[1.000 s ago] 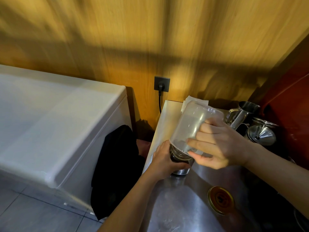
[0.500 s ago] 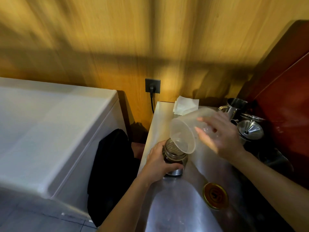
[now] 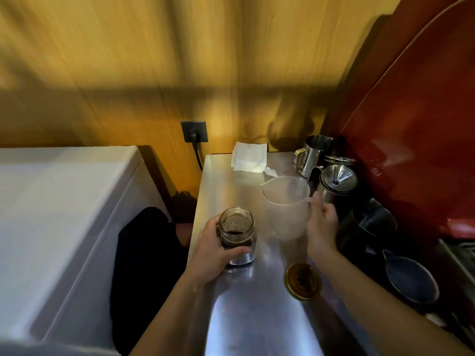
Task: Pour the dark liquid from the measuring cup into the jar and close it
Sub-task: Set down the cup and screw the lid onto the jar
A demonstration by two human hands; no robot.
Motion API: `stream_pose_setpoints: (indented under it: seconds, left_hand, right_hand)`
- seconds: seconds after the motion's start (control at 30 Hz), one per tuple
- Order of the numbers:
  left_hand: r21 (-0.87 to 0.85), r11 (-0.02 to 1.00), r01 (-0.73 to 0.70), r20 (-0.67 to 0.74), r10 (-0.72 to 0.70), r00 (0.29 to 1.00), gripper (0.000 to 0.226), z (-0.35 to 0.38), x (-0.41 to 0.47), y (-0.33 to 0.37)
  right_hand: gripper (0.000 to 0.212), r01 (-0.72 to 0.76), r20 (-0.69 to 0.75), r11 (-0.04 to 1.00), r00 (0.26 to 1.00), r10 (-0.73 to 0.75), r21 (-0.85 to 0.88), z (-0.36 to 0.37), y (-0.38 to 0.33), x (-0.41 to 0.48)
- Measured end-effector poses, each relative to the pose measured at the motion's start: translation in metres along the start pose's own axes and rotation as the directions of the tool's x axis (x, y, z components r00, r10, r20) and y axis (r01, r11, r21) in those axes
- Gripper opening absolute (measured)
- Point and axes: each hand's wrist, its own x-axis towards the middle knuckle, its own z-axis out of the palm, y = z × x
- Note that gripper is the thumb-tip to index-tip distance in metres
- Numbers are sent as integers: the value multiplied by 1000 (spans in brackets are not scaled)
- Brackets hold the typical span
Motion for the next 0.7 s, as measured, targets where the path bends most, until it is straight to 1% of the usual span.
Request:
stream_pose_setpoints:
  seconds: [0.17, 0.27, 0.4, 0.53, 0.6, 0.7]
  left_hand:
    - [-11, 1000, 28, 32, -27, 999, 76, -1, -3, -1]
    - [-24, 998, 55, 58, -54, 997, 76, -1, -3, -3]
    - [-16, 998, 58, 125, -56, 991, 79, -4, -4, -5]
    - [-11, 999, 50, 139, -48, 989, 76, -4, -7, -6]
    - [-14, 999, 44, 136, -42, 990, 77, -4, -8, -5]
    - [-27, 999, 31, 143, -26, 989, 80, -4, -9, -3]
  right_hand:
    - [28, -21, 0, 1000, 1000, 21, 9, -8, 18, -3]
    - [32, -6, 36, 999, 999, 8, -46, -17, 26, -7]
    - [26, 12, 82, 995, 997, -4, -96, -28, 29, -13]
    - [22, 23, 57, 994, 998, -17, -102, -36, 28, -20]
    - [24, 37, 46, 990, 998, -31, -135, -42, 31, -25]
    - [34, 37, 70, 975, 997, -23, -217, -54, 41, -39]
